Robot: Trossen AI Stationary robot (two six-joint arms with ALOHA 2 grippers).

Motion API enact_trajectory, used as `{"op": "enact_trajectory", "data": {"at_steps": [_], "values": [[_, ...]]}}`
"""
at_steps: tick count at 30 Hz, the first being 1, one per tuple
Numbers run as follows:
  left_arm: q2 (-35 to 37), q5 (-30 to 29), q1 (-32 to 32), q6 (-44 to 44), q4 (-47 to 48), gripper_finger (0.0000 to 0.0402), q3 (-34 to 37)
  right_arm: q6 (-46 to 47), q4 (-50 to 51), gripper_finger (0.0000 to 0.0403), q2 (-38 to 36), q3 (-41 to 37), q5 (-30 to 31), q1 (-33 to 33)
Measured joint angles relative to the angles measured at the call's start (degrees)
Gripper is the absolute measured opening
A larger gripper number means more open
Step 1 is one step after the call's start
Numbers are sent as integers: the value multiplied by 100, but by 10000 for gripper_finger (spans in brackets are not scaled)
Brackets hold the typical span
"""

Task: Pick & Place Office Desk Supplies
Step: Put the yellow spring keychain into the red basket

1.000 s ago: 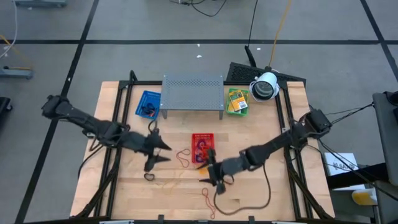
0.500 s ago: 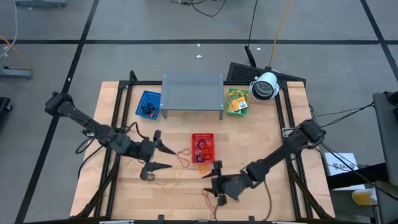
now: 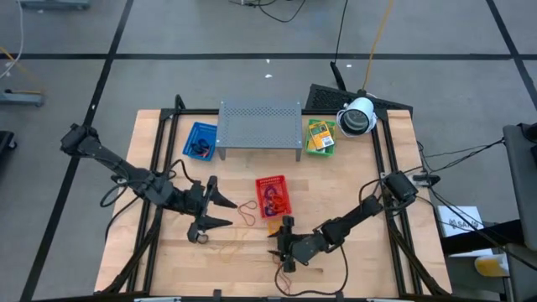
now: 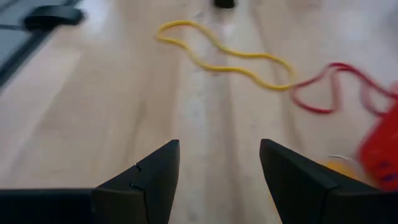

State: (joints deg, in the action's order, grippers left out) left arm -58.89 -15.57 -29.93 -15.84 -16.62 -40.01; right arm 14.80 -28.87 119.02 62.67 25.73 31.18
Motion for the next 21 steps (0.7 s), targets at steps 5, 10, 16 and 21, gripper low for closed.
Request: {"op": "enact_trajectory", "data": {"at_steps": [5, 10, 16, 21], "values": [[0, 0, 0, -234, 19, 241, 0, 221, 68, 212, 0, 0, 674, 83], [0, 0, -50, -332, 126, 241, 0, 799, 508, 212, 0, 0, 1218, 58], [0, 0, -96, -376, 141, 241, 0, 1443, 969, 212, 2, 0, 1594, -48], [0, 0, -96, -376, 142, 241, 0, 1441, 1076, 212, 2, 0, 1442, -41]]}}
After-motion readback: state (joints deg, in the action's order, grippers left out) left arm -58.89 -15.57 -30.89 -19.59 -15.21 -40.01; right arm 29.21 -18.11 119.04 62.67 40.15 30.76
